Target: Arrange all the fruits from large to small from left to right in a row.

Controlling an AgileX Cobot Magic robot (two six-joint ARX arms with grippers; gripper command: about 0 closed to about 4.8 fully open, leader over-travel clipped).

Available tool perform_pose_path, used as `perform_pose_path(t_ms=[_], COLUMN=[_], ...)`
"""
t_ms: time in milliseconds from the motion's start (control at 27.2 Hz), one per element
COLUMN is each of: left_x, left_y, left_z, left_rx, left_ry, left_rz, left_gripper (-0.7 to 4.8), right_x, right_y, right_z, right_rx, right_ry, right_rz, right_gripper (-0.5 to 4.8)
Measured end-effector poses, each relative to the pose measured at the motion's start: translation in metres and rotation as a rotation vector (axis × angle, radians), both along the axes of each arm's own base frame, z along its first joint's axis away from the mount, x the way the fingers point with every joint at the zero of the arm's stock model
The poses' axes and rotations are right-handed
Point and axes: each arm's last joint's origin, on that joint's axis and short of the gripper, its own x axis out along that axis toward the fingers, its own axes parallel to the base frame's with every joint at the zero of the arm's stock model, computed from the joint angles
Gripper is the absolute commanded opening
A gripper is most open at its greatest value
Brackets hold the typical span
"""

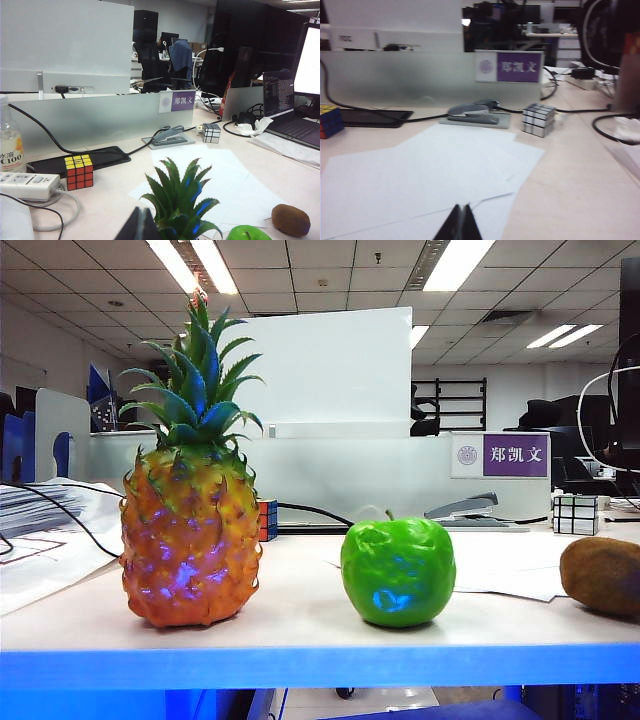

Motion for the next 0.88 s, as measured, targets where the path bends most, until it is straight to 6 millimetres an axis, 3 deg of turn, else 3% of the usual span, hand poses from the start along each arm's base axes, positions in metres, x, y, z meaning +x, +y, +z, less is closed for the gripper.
perform_pose_path(t_ms=[883], left_x=[0.0000], left_y=[0.0000], left_z=[0.0001], left_rx=[0.000], left_ry=[0.000], left_rz=[0.000], left_gripper=[-0.05], right_x=[0.0000], right_y=[0.0012], right_z=[0.0000], right_rx=[0.001], right_ry=[0.000], right_rz=[0.004], right_gripper=[-0.06])
